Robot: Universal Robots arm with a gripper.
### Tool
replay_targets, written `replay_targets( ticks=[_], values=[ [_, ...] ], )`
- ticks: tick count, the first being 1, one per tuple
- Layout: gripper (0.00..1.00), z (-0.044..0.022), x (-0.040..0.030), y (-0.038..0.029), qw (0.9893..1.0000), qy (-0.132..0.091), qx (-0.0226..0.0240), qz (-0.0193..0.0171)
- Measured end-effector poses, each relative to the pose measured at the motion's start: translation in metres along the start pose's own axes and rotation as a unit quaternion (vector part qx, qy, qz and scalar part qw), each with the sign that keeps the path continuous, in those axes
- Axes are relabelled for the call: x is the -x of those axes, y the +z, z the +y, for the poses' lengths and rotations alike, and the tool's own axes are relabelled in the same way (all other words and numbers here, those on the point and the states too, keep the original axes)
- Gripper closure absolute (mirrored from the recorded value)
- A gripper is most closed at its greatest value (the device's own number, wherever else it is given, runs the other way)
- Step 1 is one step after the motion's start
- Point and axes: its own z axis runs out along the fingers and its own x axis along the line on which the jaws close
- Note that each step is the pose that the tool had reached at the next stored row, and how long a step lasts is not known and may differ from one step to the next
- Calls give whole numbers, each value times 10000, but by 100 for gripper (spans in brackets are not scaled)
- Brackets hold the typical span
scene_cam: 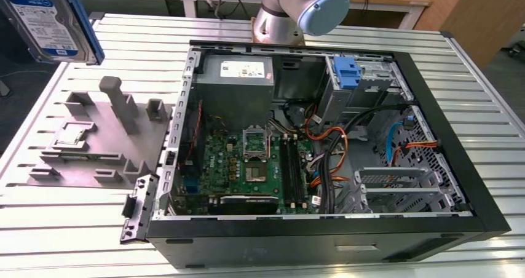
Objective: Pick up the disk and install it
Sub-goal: 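Pick up the disk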
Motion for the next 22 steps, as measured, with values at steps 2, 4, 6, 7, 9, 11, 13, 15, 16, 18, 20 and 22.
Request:
replay_targets(
  ticks=[2, 4, 6, 7, 9, 11, 13, 15, 16, 18, 20, 22],
  values=[
    [64, 1, 0, -27, 10000, 0, -1, 0],
    [64, 2, 0, -67, 10000, 0, 0, 0],
    [64, 3, 1, -103, 10000, 0, 0, 0],
    [64, 3, 1, -113, 10000, 0, 0, 0],
    [64, 4, 1, -146, 10000, 0, 0, 0],
    [64, 5, 1, -167, 10000, 0, 0, 0],
    [64, 6, 1, -189, 10000, 0, 0, 0],
    [64, 6, 1, -208, 10000, 0, 0, 0],
    [64, 6, 1, -217, 10000, 0, 1, 0],
    [64, 7, 1, -234, 10000, 0, 0, 0],
    [64, 8, 1, -253, 10000, 0, 0, 0],
    [64, 8, 1, -274, 10000, 0, 0, 0]
  ],
)
